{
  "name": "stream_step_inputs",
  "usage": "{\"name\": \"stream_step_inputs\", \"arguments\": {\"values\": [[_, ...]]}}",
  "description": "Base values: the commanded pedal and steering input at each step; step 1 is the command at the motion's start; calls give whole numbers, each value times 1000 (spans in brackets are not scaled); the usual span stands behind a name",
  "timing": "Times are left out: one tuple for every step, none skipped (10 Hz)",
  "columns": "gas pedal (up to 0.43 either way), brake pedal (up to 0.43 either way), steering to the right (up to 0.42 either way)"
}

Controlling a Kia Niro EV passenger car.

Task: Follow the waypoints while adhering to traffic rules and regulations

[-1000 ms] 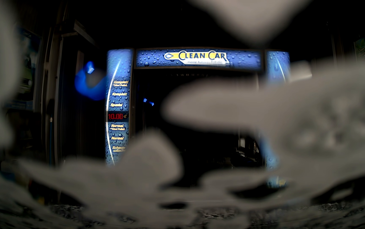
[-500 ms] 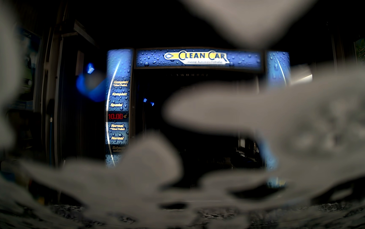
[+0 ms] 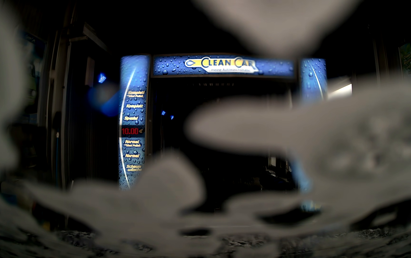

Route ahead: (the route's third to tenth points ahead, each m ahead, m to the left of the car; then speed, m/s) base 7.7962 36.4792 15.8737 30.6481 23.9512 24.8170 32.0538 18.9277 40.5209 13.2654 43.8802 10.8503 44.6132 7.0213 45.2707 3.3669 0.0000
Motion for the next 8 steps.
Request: {"name": "stream_step_inputs", "arguments": {"values": [[0,0,-14],[0,6,-14],[0,0,-14],[0,0,-14],[0,0,-14],[0,0,-14],[0,0,-14],[0,0,-14]]}}
